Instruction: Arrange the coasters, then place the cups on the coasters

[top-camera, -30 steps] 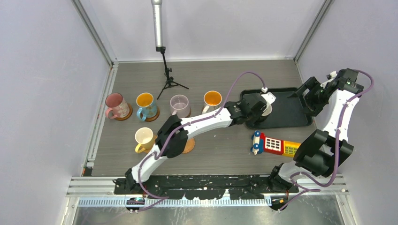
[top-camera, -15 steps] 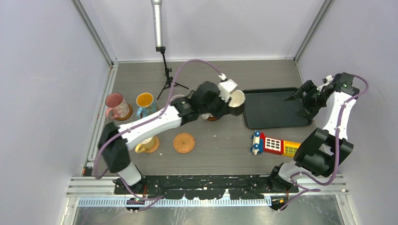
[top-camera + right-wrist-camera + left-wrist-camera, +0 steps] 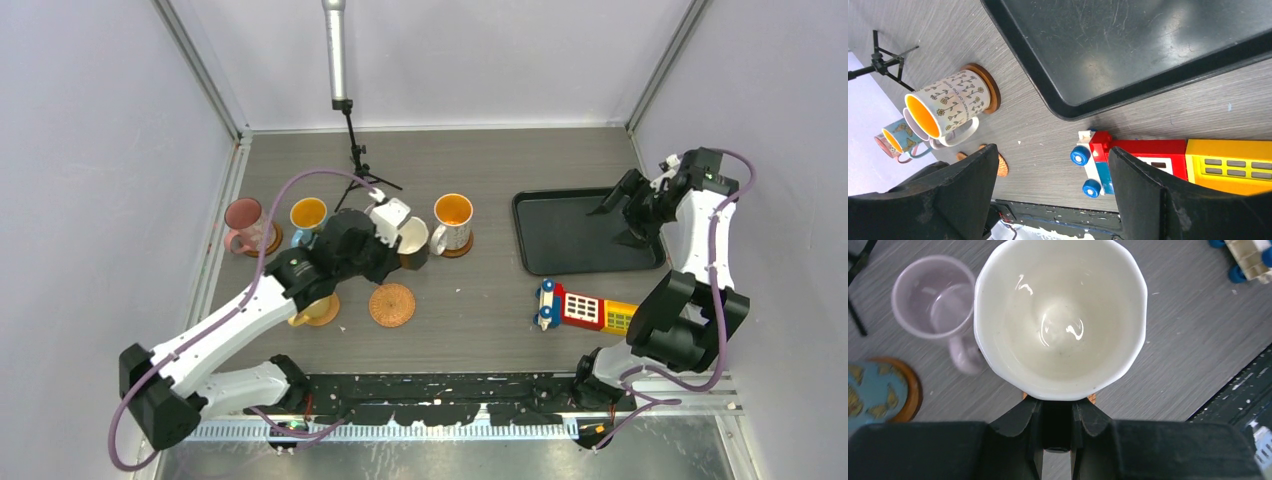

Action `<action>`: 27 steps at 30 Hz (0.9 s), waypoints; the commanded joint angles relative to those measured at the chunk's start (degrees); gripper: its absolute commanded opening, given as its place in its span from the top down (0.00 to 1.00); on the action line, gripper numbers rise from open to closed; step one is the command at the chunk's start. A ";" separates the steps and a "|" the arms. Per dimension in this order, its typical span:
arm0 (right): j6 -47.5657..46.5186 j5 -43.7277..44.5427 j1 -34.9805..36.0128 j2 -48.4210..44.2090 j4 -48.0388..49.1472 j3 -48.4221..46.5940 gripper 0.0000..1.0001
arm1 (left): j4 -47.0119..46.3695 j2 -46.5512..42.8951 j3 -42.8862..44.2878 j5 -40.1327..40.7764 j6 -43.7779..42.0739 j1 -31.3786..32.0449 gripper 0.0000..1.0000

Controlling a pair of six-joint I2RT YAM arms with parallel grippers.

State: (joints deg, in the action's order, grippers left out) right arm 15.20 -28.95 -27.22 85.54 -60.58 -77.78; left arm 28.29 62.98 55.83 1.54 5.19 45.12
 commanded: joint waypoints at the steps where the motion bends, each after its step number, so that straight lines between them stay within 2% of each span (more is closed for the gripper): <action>1: 0.42 2.52 1.98 1.11 1.79 -0.32 0.16 | 0.93 -6.60 -2.03 2.15 0.12 -4.02 1.00; 9: -1.77 4.94 2.61 2.73 1.65 -1.58 0.16 | 3.68 -11.69 -8.04 0.23 3.10 -5.92 1.00; 27: -4.01 7.59 2.61 4.27 1.94 -0.90 0.16 | -0.24 -8.62 -13.33 -3.83 4.75 -5.84 1.00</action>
State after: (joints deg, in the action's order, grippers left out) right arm 12.16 -22.06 -24.75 89.67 -59.77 -77.78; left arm 36.12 53.95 41.87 -1.21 10.04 39.44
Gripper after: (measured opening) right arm 0.846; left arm 0.204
